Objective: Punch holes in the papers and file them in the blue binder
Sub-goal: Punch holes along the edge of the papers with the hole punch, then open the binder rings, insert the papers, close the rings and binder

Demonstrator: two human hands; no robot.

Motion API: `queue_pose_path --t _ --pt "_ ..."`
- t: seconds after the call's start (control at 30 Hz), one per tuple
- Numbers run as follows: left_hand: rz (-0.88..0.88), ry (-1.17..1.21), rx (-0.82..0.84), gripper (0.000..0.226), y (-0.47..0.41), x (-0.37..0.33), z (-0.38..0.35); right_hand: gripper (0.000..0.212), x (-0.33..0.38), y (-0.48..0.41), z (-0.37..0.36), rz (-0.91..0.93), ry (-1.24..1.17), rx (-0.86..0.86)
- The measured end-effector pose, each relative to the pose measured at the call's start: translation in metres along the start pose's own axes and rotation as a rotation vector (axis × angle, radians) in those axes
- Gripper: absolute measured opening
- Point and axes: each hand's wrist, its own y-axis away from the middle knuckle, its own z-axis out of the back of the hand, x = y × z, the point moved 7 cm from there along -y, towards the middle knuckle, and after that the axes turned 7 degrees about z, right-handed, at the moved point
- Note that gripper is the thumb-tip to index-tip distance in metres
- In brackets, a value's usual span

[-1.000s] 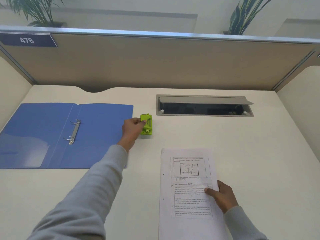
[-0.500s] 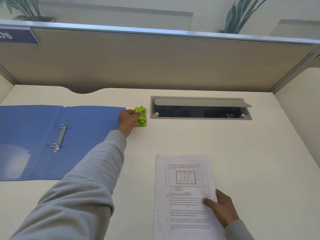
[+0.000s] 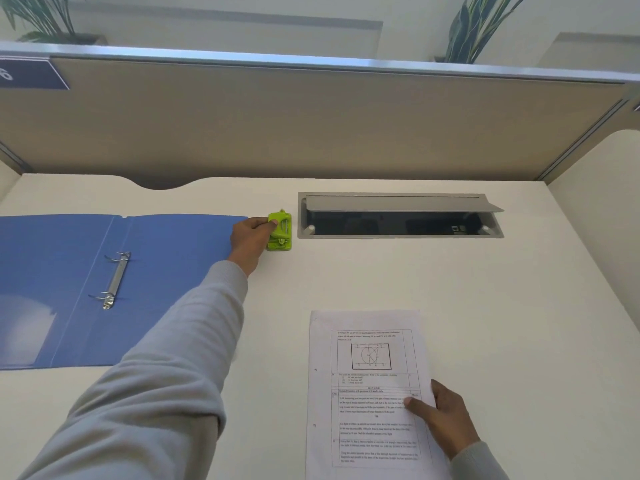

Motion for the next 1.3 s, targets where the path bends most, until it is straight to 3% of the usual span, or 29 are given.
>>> queue_pose_path --t 0.13,0.43,0.67,0.9,1.13,1.3 --pt "0.02 0.098 -0.002 0.039 0.003 0.007 0.006 0.025 -0.001 0.0 -0.001 0.001 -0.015 0.012" --pt "-0.004 0.202 -0.129 0.024 0.059 0.013 0.021 0.025 0.008 0.005 -0.003 -0.007 -0.037 0.016" --pt "0.06 0.145 0.051 0.016 0.151 0.069 0.007 0.027 0.01 0.008 -0.003 -0.02 -0.086 0.005" --pt "0.078 -0.082 0.07 0.015 0.244 0.15 0.016 0.025 0.007 0.006 0.0 -0.044 -0.11 0.026" --pt "0.045 -0.163 0.102 0.034 0.283 0.16 0.011 0.025 0.014 0.009 0.008 -0.031 -0.219 0.006" --pt "0.117 -0.051 0.231 0.017 0.292 0.159 -0.006 0.025 0.024 0.008 0.028 0.01 -0.243 0.011"
